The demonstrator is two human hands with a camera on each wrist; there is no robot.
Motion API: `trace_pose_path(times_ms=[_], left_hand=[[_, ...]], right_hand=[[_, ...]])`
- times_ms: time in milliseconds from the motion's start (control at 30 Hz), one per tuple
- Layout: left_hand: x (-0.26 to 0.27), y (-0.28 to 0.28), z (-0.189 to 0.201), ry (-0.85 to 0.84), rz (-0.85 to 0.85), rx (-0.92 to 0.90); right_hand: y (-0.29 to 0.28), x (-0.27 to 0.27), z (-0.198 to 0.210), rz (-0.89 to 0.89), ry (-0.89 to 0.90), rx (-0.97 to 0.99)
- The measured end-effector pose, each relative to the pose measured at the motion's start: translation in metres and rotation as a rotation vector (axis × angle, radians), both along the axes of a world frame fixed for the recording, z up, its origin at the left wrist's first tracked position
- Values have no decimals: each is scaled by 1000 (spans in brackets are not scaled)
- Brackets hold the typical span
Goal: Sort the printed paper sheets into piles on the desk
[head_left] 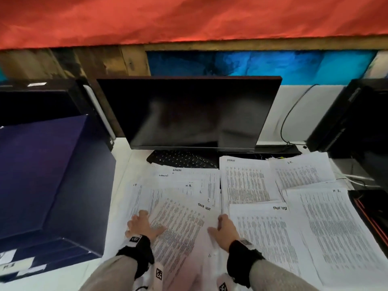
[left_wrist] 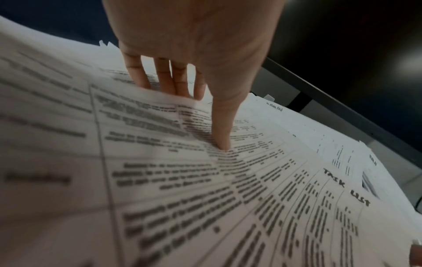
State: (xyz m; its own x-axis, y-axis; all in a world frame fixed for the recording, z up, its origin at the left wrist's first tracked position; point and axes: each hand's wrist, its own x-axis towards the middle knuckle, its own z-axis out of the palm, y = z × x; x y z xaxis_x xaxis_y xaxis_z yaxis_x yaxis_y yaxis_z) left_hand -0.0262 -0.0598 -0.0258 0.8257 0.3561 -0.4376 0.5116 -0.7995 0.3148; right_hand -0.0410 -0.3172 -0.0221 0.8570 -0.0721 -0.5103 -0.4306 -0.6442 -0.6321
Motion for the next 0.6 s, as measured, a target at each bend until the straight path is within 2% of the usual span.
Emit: trace_pose_path(times_ms=[100,167,233,333,433,533,600], left_hand=[[5,7,-1,24,28,-251],[7,7,2,-30,21,-378],[9,8,6,-57,1,-499],[13,23,5,5,-84,-618],[15,39,7,-40,-78,-581],[18,53,3,-175,110,-422],[23,58,-1,-156,168,-306]], right_hand=[[7,-1,4,-10,-96,-98],[9,-1,4,-27,-151,-102],[10,-2,1,-68,-179,-64],[7,-6,1,-148,-183,74],[3,-12,3,-124,-221,108],[4,-20,4,45,-250,59],[12,-27,2,124,-269,61]])
